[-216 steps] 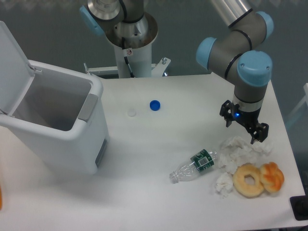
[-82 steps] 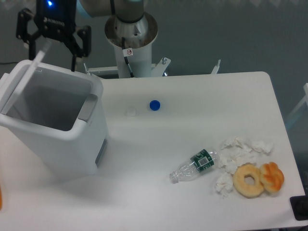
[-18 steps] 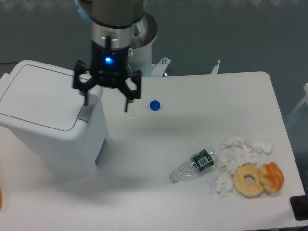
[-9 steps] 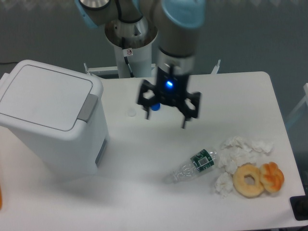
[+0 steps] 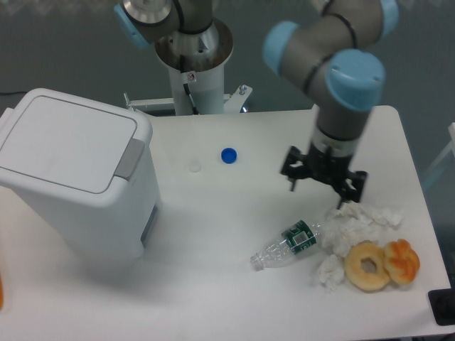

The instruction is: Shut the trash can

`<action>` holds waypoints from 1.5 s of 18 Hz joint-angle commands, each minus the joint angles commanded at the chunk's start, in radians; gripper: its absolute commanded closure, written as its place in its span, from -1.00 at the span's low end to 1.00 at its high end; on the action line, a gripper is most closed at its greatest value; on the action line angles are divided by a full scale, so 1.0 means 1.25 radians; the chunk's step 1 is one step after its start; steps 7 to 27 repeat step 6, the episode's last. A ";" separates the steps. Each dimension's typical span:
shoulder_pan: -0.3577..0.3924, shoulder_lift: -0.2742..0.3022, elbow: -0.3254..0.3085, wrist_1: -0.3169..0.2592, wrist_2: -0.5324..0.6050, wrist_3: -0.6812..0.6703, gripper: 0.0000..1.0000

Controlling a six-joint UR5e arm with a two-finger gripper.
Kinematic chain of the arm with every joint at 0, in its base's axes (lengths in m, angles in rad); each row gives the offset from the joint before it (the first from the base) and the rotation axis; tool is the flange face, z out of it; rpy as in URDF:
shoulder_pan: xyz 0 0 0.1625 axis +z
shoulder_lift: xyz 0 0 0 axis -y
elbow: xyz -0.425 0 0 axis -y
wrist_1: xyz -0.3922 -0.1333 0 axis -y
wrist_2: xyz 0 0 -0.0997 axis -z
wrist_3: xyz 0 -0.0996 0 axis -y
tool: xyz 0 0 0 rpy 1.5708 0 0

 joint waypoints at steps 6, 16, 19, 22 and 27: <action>0.002 -0.021 -0.006 0.040 0.038 -0.001 -1.00; 0.002 -0.021 -0.006 0.040 0.038 -0.001 -1.00; 0.002 -0.021 -0.006 0.040 0.038 -0.001 -1.00; 0.002 -0.021 -0.006 0.040 0.038 -0.001 -1.00; 0.002 -0.021 -0.006 0.040 0.038 -0.001 -1.00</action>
